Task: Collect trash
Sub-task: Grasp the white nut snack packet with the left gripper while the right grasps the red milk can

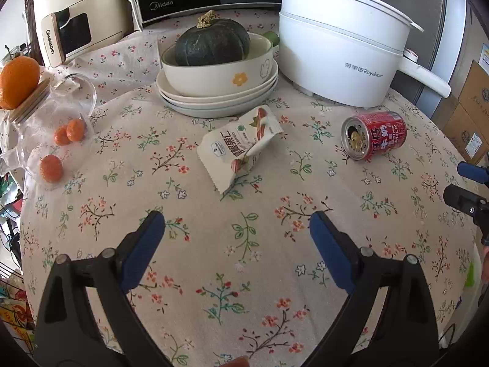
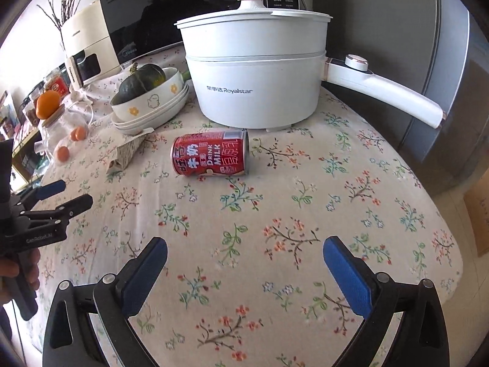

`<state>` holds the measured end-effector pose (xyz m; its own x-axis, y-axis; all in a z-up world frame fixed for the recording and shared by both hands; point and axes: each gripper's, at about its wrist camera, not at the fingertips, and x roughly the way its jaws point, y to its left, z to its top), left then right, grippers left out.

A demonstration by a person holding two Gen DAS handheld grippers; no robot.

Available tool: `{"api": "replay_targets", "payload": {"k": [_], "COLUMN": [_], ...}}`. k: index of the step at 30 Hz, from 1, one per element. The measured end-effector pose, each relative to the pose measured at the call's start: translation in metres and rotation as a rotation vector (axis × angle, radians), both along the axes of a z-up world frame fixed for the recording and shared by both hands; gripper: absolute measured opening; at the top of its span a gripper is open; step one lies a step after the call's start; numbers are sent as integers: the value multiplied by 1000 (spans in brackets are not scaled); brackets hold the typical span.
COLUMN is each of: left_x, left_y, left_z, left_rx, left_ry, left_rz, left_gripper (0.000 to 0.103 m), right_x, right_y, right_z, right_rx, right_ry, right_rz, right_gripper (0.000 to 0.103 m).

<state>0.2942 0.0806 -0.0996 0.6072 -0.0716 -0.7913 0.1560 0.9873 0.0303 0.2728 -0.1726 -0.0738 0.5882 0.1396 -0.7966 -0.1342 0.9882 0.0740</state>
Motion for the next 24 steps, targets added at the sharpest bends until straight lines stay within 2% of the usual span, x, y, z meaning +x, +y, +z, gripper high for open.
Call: {"api": "replay_targets", "payload": {"k": [4,7,10,13,19,22,23,24], "left_x": [20,32,43,48,56,56,56,57], "left_y": [1,2,0,-2,-2,-2,-1,-2], "left_z": [-4,-7,-11,-16,-27,-28,-27,-27], "left_rx": [13,-11,-13,-14,-24,-30,-34,-36], "left_ry": [-19,-11,0,12,44,31,28,28], "left_rz": [-36,-61,-81,-91,-87,-78,-80,-81], "left_gripper": [96,95,91,83,59,50,40,34], "right_x": [30,44,56,63,78,83,84,85], "right_y": [18,29,34,37,41,44,45,46], "right_z": [-11,-17,-25,-31,-44,-48,-48,-48], "right_rx": [-6,12,13,12,-4,-6,-4,-2], "right_ry": [-33,-49,-45,-46,-39,-28,-27,-27], "right_rz": [12,33,30,34,28,29,29,29], "right_gripper": [103,103,103,103,103,103,103,103]}}
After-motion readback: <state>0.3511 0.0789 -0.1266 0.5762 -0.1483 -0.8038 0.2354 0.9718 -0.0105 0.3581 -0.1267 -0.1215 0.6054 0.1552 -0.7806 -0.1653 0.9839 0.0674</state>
